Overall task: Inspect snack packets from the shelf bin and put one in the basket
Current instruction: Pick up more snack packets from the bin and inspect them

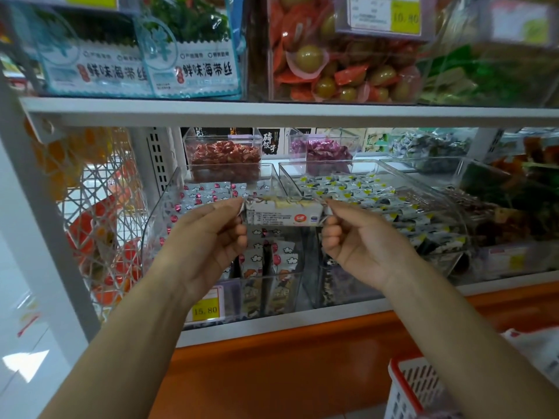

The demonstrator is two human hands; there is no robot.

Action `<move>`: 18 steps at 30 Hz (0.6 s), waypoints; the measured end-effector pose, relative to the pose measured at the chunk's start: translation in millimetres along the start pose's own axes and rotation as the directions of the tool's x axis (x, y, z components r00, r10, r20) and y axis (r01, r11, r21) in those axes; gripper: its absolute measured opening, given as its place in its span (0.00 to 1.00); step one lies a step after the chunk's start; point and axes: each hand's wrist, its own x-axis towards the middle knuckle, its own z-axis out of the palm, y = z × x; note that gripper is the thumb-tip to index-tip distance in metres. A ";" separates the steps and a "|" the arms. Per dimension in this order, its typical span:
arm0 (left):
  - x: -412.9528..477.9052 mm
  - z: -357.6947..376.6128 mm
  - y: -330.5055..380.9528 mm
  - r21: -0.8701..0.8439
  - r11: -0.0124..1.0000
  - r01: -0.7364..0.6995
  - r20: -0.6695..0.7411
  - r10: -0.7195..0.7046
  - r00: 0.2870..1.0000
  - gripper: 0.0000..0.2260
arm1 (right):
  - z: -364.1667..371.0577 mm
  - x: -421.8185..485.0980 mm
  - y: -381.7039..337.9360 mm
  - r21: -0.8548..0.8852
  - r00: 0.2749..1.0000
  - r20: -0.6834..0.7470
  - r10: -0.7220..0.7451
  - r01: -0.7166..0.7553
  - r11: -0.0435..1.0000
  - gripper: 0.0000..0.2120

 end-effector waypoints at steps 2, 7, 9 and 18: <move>-1.8 -0.2 1.1 0.024 0.999 -0.024 0.050 0.022 0.998 0.05 | 0.5 -0.1 -0.2 0.062 0.999 -0.023 0.028 -0.027 0.998 0.09; -5.4 1.3 0.7 0.226 0.967 -0.118 0.091 0.099 0.991 0.05 | -0.4 -0.2 -0.5 0.016 1.000 -0.003 -0.023 0.023 1.000 0.07; -6.0 1.8 -0.3 0.249 0.962 -0.114 0.050 0.104 0.993 0.06 | 0.0 -1.5 -0.3 -0.096 0.995 0.050 -0.090 0.094 0.991 0.04; -7.7 2.2 -3.7 0.565 0.787 -0.248 0.045 0.271 0.962 0.12 | -0.6 -0.4 5.5 -0.346 0.948 -0.026 -0.318 0.290 0.892 0.09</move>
